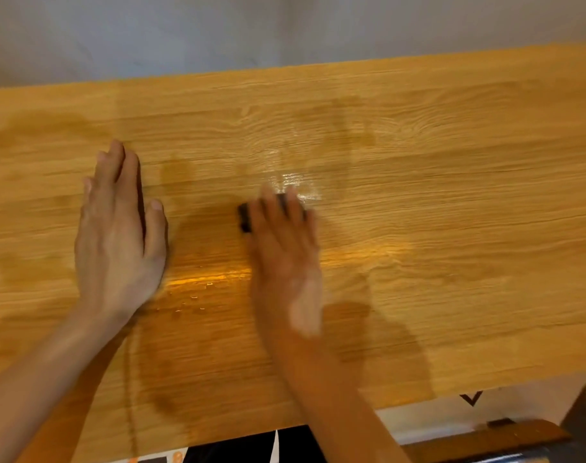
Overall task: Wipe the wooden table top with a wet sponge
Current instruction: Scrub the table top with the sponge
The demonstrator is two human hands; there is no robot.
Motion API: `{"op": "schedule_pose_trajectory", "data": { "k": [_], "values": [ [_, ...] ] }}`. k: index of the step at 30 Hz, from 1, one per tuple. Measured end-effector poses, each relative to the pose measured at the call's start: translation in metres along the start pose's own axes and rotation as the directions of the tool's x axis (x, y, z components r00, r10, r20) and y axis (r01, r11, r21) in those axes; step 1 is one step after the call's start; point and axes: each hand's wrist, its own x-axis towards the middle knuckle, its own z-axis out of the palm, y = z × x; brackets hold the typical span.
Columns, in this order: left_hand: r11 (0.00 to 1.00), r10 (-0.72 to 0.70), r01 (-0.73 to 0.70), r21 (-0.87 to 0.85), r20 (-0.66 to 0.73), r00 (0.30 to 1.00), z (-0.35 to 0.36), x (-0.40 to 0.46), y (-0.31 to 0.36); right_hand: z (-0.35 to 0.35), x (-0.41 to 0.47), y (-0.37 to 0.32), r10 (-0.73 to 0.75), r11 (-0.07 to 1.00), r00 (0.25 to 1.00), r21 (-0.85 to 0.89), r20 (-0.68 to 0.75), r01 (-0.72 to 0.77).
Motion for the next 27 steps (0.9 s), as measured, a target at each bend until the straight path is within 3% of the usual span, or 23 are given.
{"op": "schedule_pose_trajectory", "data": {
  "k": [3,5,8,11,13,16,20,22,24,27],
  "values": [
    [1.000,-0.005,0.005,0.001,0.006,1.000,0.001,0.000,0.000,0.001,0.008,-0.007,-0.142,0.990,0.983,0.040,0.120,0.138],
    [1.000,0.002,-0.002,-0.015,0.023,1.000,0.001,-0.001,0.001,-0.025,0.012,0.023,-0.120,0.993,0.980,0.043,0.158,0.114],
    [1.000,0.015,-0.014,-0.020,0.030,0.999,0.000,-0.002,0.001,-0.074,0.019,0.078,0.142,0.990,0.989,-0.012,0.048,-0.142],
    [1.000,-0.015,0.015,-0.012,0.057,0.998,-0.001,0.000,0.000,-0.078,0.026,0.080,0.331,0.943,0.936,0.012,-0.117,-0.332],
    [1.000,-0.021,0.022,-0.004,0.065,0.998,-0.002,0.002,0.001,-0.047,0.033,0.050,0.253,0.966,0.959,-0.018,-0.124,-0.258],
    [0.999,-0.033,0.032,0.016,0.060,0.998,-0.002,0.002,0.000,0.013,0.037,-0.008,0.026,1.000,0.999,-0.004,-0.027,-0.026],
    [1.000,-0.001,0.000,0.019,0.070,0.998,-0.001,0.000,0.000,0.009,0.044,-0.014,-0.089,0.996,0.991,0.038,0.100,0.085],
    [1.000,0.020,-0.020,0.010,0.083,0.996,-0.002,-0.001,-0.001,-0.019,0.044,0.018,0.002,1.000,0.996,-0.005,0.094,-0.002],
    [1.000,0.026,-0.026,-0.006,0.075,0.997,-0.002,-0.002,0.000,-0.051,0.046,0.055,0.174,0.984,0.985,-0.038,-0.014,-0.174],
    [1.000,0.030,-0.030,0.005,0.061,0.998,-0.002,-0.001,0.000,-0.065,0.052,0.073,0.373,0.926,0.913,0.000,-0.164,-0.378]
  ]
}}
